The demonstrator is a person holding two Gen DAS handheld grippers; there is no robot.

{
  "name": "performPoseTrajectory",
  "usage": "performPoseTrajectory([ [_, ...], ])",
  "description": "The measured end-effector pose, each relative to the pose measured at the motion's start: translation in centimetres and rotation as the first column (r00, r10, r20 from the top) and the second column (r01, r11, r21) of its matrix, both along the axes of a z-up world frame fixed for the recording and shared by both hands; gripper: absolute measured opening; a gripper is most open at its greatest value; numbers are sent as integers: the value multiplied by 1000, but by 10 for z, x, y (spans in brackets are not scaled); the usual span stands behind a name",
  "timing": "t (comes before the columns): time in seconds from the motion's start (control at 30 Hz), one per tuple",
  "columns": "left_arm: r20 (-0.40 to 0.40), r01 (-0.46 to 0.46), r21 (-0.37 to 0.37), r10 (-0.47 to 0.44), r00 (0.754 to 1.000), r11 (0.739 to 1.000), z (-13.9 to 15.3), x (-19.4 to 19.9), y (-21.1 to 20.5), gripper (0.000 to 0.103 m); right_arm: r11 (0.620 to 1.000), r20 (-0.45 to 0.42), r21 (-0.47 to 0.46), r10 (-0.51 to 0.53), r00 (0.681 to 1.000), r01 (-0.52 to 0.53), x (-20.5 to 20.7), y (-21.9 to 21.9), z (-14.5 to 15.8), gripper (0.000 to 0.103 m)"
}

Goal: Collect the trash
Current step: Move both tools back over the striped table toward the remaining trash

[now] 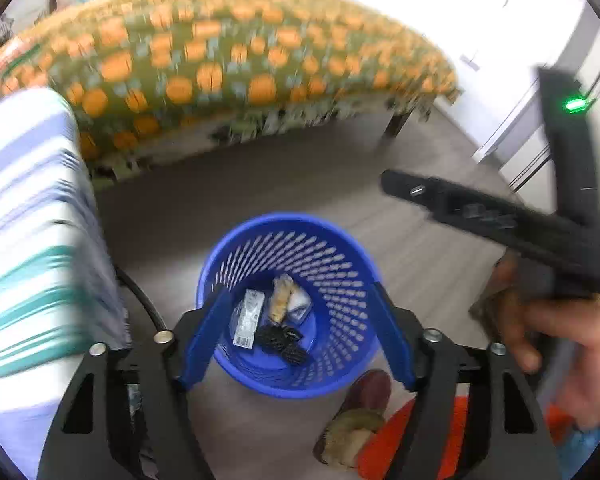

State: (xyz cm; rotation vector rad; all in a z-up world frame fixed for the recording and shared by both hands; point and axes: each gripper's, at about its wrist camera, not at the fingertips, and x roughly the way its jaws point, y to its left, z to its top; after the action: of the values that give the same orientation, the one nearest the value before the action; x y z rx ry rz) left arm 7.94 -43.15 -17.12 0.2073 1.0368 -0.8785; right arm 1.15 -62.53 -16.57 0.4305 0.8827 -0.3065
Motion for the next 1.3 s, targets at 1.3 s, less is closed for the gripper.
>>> performPoseTrajectory([
  [1.3, 207, -577, 151, 545, 813, 803, 30, 85, 409, 99, 850, -86, -170, 491, 867, -499, 199, 386, 24, 99],
])
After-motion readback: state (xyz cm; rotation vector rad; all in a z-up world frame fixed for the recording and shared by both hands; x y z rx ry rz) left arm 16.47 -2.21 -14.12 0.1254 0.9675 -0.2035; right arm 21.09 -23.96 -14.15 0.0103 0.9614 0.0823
